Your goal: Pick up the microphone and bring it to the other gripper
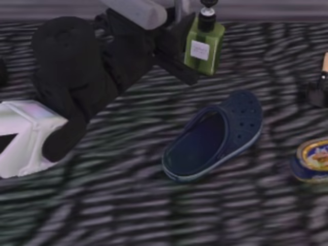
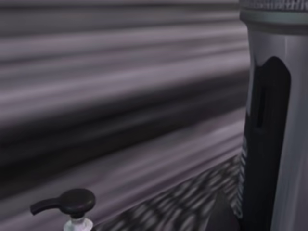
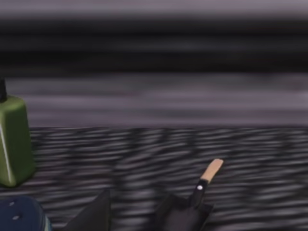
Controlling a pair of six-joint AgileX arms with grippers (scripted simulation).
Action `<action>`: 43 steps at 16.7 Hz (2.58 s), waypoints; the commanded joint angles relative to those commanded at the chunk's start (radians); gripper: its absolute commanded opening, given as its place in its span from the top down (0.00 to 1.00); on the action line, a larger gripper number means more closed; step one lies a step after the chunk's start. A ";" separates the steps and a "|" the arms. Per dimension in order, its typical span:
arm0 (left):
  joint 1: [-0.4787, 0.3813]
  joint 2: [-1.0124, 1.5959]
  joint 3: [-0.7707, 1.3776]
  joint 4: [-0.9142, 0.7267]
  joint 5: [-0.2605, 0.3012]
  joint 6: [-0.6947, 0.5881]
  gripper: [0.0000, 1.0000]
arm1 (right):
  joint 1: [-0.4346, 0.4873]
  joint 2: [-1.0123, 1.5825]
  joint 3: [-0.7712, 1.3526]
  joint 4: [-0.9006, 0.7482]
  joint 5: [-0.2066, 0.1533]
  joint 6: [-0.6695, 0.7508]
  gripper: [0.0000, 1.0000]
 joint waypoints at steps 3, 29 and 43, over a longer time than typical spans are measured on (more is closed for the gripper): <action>-0.002 -0.001 0.000 0.000 -0.002 0.000 1.00 | 0.000 0.000 0.000 0.000 0.000 0.000 0.00; -0.002 -0.001 0.000 0.000 -0.002 0.000 1.00 | 0.353 1.140 0.755 0.328 -0.540 0.005 0.00; -0.002 -0.001 0.000 0.000 -0.002 0.000 1.00 | 0.446 1.375 0.945 0.397 -0.548 0.005 0.00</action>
